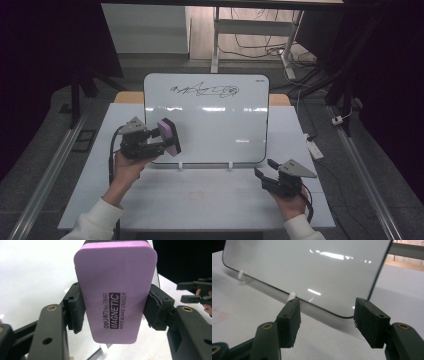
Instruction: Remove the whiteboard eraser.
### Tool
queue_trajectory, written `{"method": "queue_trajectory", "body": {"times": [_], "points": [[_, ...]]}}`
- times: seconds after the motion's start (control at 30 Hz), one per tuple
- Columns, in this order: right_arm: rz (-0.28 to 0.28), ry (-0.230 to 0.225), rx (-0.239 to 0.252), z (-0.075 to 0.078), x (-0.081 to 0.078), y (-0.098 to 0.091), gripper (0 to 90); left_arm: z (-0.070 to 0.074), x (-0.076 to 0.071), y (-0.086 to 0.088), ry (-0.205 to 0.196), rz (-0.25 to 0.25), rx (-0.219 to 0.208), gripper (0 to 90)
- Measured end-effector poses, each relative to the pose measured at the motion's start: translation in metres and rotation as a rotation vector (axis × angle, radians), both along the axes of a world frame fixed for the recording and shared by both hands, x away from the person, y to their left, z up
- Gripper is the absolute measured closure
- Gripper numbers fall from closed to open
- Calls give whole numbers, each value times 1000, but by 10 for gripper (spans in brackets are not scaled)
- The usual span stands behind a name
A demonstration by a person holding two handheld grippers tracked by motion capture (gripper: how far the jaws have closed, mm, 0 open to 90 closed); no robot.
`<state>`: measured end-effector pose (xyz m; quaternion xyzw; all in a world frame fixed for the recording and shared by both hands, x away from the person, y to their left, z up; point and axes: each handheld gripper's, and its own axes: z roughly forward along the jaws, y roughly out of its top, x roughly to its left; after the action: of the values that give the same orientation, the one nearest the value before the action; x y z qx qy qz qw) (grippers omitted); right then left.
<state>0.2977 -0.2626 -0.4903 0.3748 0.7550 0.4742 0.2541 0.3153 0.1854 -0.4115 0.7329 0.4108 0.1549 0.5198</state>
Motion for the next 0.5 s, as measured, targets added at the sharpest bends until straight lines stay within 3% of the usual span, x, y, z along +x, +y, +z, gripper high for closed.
{"method": "queue_trajectory", "body": {"times": [0.3,0.5], "points": [[1,5,-8,-1,0,-12,362,8,10,8,1,46,30,402],[7,9,-11,-2,2,-11,362,41,29,6,-30,81,68,401]]}}
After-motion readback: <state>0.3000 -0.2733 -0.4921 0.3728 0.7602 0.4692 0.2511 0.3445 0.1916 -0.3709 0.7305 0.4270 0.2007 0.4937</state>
